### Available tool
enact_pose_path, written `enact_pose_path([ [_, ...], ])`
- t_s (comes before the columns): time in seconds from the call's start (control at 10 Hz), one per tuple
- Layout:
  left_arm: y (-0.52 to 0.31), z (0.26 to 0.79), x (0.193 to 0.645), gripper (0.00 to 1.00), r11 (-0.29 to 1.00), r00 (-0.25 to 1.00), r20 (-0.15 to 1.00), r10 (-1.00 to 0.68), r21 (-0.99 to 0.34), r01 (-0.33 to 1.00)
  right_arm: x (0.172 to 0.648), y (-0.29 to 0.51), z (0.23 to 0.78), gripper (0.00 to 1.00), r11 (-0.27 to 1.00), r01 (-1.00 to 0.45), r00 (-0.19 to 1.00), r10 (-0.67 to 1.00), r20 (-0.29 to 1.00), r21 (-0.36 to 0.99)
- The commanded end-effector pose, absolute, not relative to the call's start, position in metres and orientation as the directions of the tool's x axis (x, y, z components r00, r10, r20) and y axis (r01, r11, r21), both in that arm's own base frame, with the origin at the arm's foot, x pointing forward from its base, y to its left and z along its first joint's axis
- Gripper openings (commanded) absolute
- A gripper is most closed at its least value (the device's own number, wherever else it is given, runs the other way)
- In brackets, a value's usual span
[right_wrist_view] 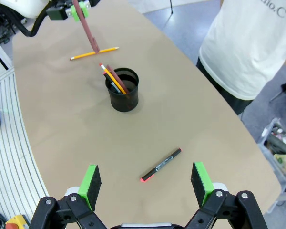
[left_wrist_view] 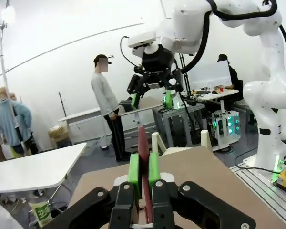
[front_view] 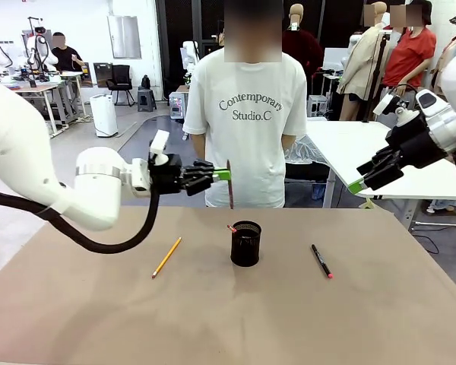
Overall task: Place the pens into the pen holder.
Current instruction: Pick up a writing instrument from the table and place it into the Pen holder.
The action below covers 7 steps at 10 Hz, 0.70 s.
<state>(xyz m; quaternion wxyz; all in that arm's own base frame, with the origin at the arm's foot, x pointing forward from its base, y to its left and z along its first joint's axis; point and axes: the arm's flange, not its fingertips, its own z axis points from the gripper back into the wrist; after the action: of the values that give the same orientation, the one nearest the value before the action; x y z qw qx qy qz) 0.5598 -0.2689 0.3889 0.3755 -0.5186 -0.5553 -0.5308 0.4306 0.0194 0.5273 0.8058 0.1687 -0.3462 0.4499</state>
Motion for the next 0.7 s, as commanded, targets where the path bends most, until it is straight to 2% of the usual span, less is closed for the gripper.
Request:
enact_pose_path([
  [0.0, -0.2776, 0.3862, 0.5646, 0.0, -0.122, -0.194, 0.951, 0.239, 0.228, 0.966, 0.432, 0.0187, 0.5279, 1.0, 0.534, -0.845, 0.344, 0.591, 0.73, -0.035],
  [0.1, -0.2733, 0.3865, 0.5648, 0.0, -0.143, -0.162, 0.954, 0.253, 0.202, 0.969, 0.432, 0.0187, 0.5279, 1.0, 0.534, -0.845, 0.344, 0.591, 0.73, -0.035],
  [0.2, -0.2795, 0.3841, 0.5587, 0.0, -0.119, -0.182, 0.964, 0.192, 0.207, 0.971, 0.432, 0.0187, 0.5279, 1.0, 0.534, -0.845, 0.344, 0.591, 0.73, -0.035],
  [0.6, -0.2808, 0.3799, 0.5602, 0.0, -0.127, -0.175, 0.964, 0.202, 0.203, 0.971, 0.432, 0.0187, 0.5279, 1.0, 0.534, -0.845, 0.344, 0.591, 0.73, -0.035],
])
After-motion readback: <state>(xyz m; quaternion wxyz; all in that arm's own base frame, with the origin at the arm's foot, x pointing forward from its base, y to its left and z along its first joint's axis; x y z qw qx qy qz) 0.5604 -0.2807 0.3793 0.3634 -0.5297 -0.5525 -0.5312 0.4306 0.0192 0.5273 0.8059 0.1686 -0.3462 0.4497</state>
